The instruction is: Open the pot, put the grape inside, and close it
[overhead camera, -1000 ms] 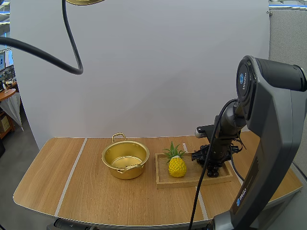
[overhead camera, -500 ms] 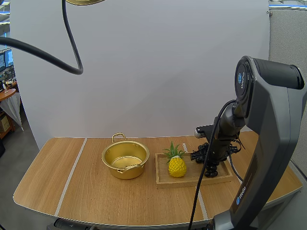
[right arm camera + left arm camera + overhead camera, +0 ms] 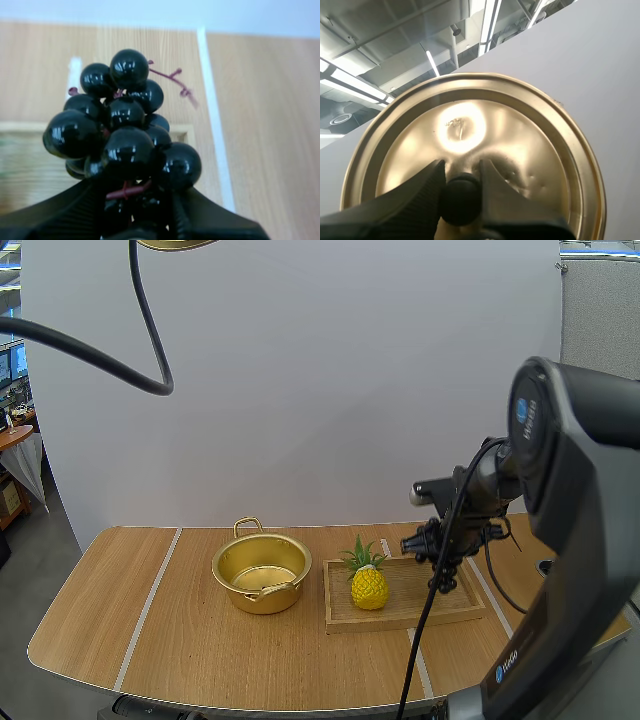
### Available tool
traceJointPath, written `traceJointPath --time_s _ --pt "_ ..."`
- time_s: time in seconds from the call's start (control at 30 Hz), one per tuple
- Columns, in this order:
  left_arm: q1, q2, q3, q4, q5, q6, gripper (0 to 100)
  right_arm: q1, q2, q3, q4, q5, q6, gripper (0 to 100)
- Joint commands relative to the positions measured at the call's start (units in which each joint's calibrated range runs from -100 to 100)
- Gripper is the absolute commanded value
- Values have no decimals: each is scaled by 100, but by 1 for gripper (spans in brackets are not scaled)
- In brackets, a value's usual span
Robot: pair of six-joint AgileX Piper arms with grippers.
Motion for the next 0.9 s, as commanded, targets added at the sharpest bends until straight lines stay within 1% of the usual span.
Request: traceJointPath --time_s 0.0,0.1,0.2,0.37,0.43,0.63,0.77,0.87 --pt "-7 -19 -41 32 -198 -49 0 83 -1152 -9 193 379 -29 0" --pt "-7 -19 -41 32 -198 -49 0 203 -1915 -9 193 402 -29 0" --pt "-7 -19 -41 32 -198 -49 0 398 -2606 -9 193 402 -29 0" --pt "-7 -19 -41 32 -198 -49 0 918 -3578 -9 193 417 -29 0" --pt "-7 -19 -41 32 -198 -49 0 1204 -3805 -9 243 417 -29 0" --pt "-7 -19 -41 32 -198 -49 0 1919 -3941 -9 243 522 -29 0" --pt "-7 -19 -41 32 -198 -49 0 2372 -3717 -9 256 555 -29 0" --pt "-7 -19 -41 32 -198 -49 0 2614 -3428 -9 279 461 -29 0"
